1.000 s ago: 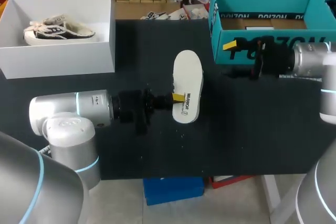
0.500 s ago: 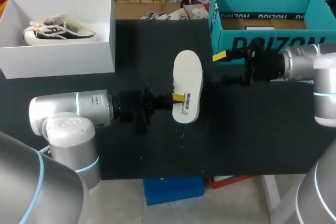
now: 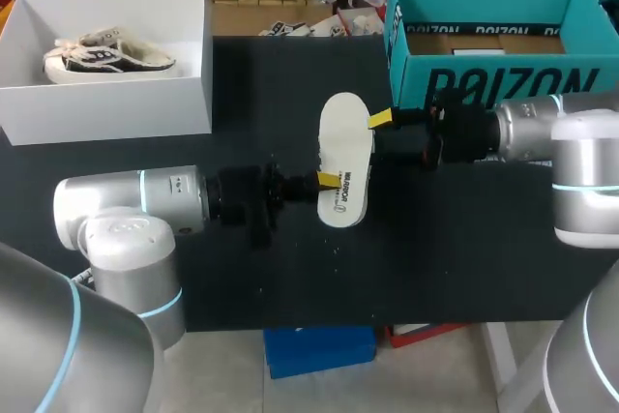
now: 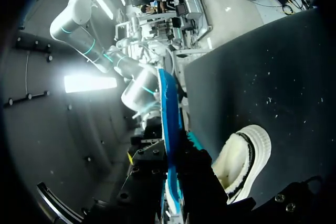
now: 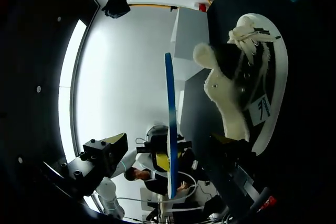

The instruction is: Take the shoe out of the shoebox, open the shoe tongue, remove and reinsert the insole, then place the shoe into the shoebox

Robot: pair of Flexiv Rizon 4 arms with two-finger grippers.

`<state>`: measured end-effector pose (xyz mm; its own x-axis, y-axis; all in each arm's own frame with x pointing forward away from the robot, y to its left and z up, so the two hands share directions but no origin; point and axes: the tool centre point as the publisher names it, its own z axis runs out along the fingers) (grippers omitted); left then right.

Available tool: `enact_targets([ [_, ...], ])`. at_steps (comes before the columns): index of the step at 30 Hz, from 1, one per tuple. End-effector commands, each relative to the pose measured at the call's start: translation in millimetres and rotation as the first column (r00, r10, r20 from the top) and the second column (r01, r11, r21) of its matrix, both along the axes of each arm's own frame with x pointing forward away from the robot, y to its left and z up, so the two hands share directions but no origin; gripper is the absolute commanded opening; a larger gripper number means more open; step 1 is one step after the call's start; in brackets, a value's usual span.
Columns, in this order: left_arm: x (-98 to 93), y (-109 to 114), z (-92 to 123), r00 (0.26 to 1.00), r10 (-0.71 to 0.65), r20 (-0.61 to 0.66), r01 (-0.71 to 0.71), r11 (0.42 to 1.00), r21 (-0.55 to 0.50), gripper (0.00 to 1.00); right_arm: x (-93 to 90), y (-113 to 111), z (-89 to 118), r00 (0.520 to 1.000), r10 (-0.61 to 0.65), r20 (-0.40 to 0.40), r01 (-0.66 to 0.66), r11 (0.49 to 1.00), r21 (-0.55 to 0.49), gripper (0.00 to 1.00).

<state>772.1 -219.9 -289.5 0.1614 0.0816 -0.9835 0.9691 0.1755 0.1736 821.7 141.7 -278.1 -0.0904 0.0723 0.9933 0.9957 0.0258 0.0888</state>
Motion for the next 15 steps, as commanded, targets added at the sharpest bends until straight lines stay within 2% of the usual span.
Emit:
enact_targets([
  [1, -0.3, -1.4, 0.5, 1.0, 0.004, 0.001, -0.004, 1.0, 0.004, 0.0, 3.1, 12.2, -2.9, 1.0, 0.012, -0.001, -0.012, 1.0, -0.002, 1.0],
  [5, -0.3, -1.4, 0.5, 1.0, 0.004, 0.001, -0.004, 1.0, 0.004, 0.0, 1.0, 17.3, -3.6, 1.0, 0.021, -0.004, -0.021, 1.0, -0.006, 1.0],
  [6, -0.3, -1.4, 0.5, 1.0, 0.004, 0.001, -0.004, 1.0, 0.004, 0.0, 0.6, 18.1, -3.7, 1.0, 0.022, -0.004, -0.022, 1.0, -0.007, 0.96],
  [7, -0.3, -1.4, 0.5, 1.0, 0.004, 0.001, -0.004, 1.0, 0.004, 0.0, 0.3, 18.6, -4.0, 1.0, 0.022, -0.005, -0.022, 1.0, -0.007, 0.88],
  [8, -0.3, -1.4, 0.5, 1.0, 0.004, 0.001, -0.004, 1.0, 0.004, 0.0, 0.0, 19.0, -4.7, 1.0, 0.021, -0.007, -0.021, 1.0, -0.008, 0.7],
  [9, -0.3, -1.4, 0.5, 1.0, 0.004, 0.001, -0.004, 1.0, 0.004, 0.0, -0.2, 19.2, -5.7, 1.0, 0.02, -0.009, -0.02, 1.0, -0.008, 0.46],
  [10, -0.3, -1.4, 0.5, 1.0, 0.004, 0.001, -0.004, 1.0, 0.004, 0.0, -0.5, 19.5, -6.7, 1.0, 0.016, -0.013, -0.016, 1.0, -0.009, 0.32],
  [11, -0.3, -1.4, 0.5, 1.0, 0.004, 0.001, -0.004, 1.0, 0.004, 0.0, -0.7, 19.7, -7.5, 1.0, 0.013, -0.015, -0.013, 1.0, -0.013, 0.0],
  [15, -0.3, -1.4, 0.5, 1.0, 0.004, 0.001, -0.004, 1.0, 0.004, 0.0, -1.1, 20.4, -8.2, 1.0, 0.017, -0.017, -0.017, 1.0, -0.013, 0.0],
])
